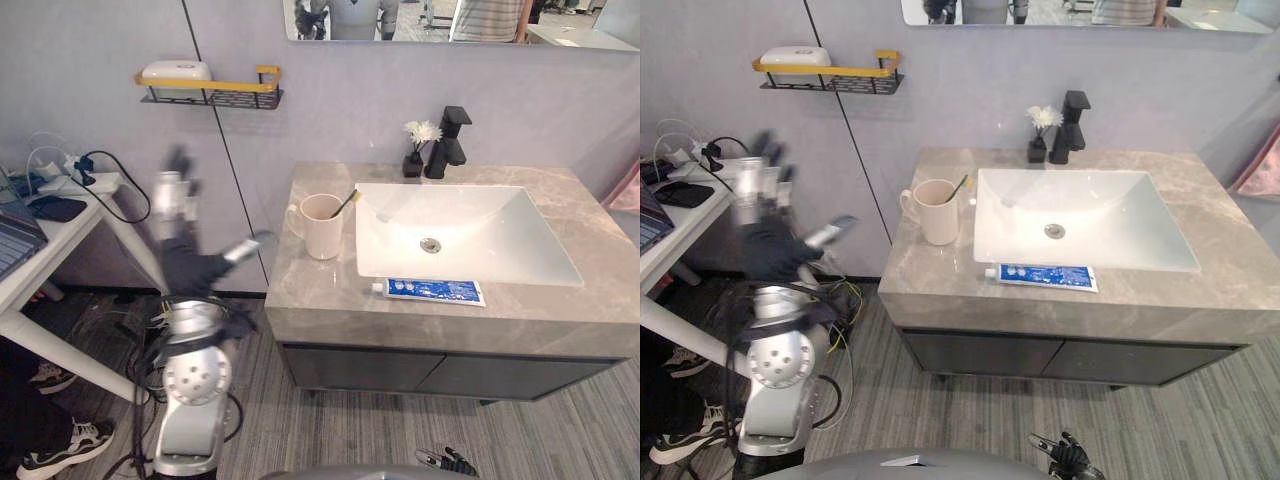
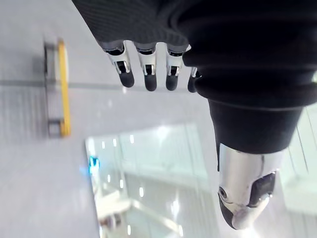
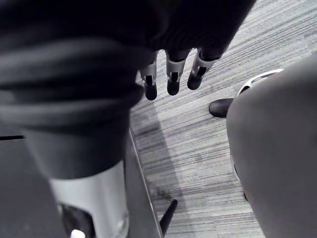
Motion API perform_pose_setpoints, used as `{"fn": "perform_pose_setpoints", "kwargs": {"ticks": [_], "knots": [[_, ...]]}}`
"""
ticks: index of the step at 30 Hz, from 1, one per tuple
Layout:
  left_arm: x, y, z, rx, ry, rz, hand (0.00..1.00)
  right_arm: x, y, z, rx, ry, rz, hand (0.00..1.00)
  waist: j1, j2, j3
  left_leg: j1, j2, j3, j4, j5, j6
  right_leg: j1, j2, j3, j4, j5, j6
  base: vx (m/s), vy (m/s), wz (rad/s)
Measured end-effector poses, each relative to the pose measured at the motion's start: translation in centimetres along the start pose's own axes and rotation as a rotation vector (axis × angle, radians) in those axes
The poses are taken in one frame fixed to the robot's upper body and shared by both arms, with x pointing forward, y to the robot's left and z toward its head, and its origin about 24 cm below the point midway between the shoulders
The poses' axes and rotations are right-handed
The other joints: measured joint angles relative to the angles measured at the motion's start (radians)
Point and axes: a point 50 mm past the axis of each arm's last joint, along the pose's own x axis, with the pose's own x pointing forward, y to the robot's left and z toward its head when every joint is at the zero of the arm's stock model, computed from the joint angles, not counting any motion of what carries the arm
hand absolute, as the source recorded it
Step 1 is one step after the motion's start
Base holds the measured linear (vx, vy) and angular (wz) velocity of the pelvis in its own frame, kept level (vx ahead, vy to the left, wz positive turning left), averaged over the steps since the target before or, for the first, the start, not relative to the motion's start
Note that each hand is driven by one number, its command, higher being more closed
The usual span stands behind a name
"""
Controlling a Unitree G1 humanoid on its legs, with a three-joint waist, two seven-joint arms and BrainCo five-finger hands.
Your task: Organize washtable
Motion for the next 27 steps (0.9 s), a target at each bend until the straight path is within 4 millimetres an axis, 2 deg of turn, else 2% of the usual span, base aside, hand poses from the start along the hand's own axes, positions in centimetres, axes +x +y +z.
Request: {"fn": "perform_pose_setpoints", "kwargs": {"ticks": [2, 4, 9, 10, 13, 16, 20, 22, 24, 27], "knots": [[0.3, -1.9, 0.8, 0.028, -0.073, -0.173, 0.0, 0.0, -0.1, 0.1, -0.012, -0.003, 0.012, 0.0, -0.005, 0.001, -0.005, -0.003, 0.003, 0.018, 0.006, 0.0, 0.0, -0.012, 0.003, 0.02, -0.004, 0.011, 0.003, -0.02, 0.005, -0.23], [0.7, -2.6, 0.9, 0.036, -0.104, -0.256, 0.0, 0.0, 0.0, 0.3, -0.02, -0.007, 0.02, 0.0, -0.018, 0.001, -0.009, -0.004, 0.003, 0.027, 0.008, 0.001, 0.0, -0.012, 0.004, 0.027, -0.012, 0.017, 0.004, 0.0, 0.005, -0.17], [2.3, -7.2, -0.3, 0.046, -0.145, -0.565, 0.0, 0.2, 0.5, 0.8, -0.066, -0.014, 0.053, 0.0, -0.037, -0.002, -0.012, -0.018, 0.0, 0.035, 0.016, 0.001, 0.0, -0.024, 0.001, 0.035, -0.012, 0.026, 0.003, 0.01, 0.005, -0.04], [2.6, -7.9, -0.8, 0.067, -0.135, -0.603, 0.0, 0.2, 0.7, 1.1, -0.084, -0.019, 0.064, 0.0, -0.049, -0.003, -0.012, -0.025, 0.0, 0.035, 0.02, 0.001, 0.0, -0.029, 0.001, 0.035, -0.013, 0.028, 0.003, 0.0, 0.0, 0.0], [3.1, -9.0, -2.0, 0.123, -0.096, -0.649, 0.0, 0.3, 0.8, 1.3, -0.091, -0.021, 0.069, 0.0, -0.058, -0.003, -0.012, -0.028, 0.0, 0.034, 0.023, 0.001, 0.0, -0.031, 0.002, 0.039, -0.014, 0.029, 0.003, 0.0, 0.0, 0.0], [3.3, -9.8, -3.4, 0.17, -0.054, -0.696, 0.0, 0.3, 0.8, 1.4, -0.097, -0.021, 0.07, 0.0, -0.058, -0.003, -0.011, -0.019, 0.0, 0.035, 0.016, 0.001, 0.0, -0.02, 0.004, 0.034, -0.03, 0.038, -0.005, 0.0, 0.0, 0.0], [2.9, -10.0, -6.9, 0.311, 0.079, -0.746, 0.0, 0.4, 1.3, 2.0, -0.13, -0.037, 0.085, 0.0, -0.089, -0.004, -0.011, -0.013, -0.001, 0.037, 0.006, 0.002, 0.002, -0.014, 0.005, 0.033, -0.041, 0.045, -0.006, 0.0, 0.0, -0.01], [2.5, -10.0, -7.9, 0.347, 0.118, -0.763, 0.0, 0.4, 1.3, 2.2, -0.149, -0.045, 0.087, 0.0, -0.098, -0.006, -0.007, -0.004, -0.001, 0.039, -0.002, 0.003, 0.003, -0.014, 0.005, 0.033, -0.046, 0.045, -0.006, -0.01, 0.007, -0.05], [2.6, -9.9, -8.5, 0.374, 0.144, -0.768, 0.0, 0.4, 1.5, 2.6, -0.161, -0.055, 0.092, 0.0, -0.101, -0.009, -0.003, 0.003, -0.001, 0.041, -0.012, 0.004, 0.003, -0.013, 0.005, 0.034, -0.048, 0.045, -0.006, 0.0, 0.004, -0.02], [3.8, -9.9, -9.1, 0.442, 0.138, -0.762, 0.0, 0.5, 1.6, 2.7, -0.169, -0.054, 0.096, 0.0, -0.107, -0.018, 0.005, 0.003, -0.001, 0.043, -0.017, 0.005, 0.003, -0.013, 0.005, 0.034, -0.048, 0.045, -0.005, 0.01, -0.001, -0.01]]}}
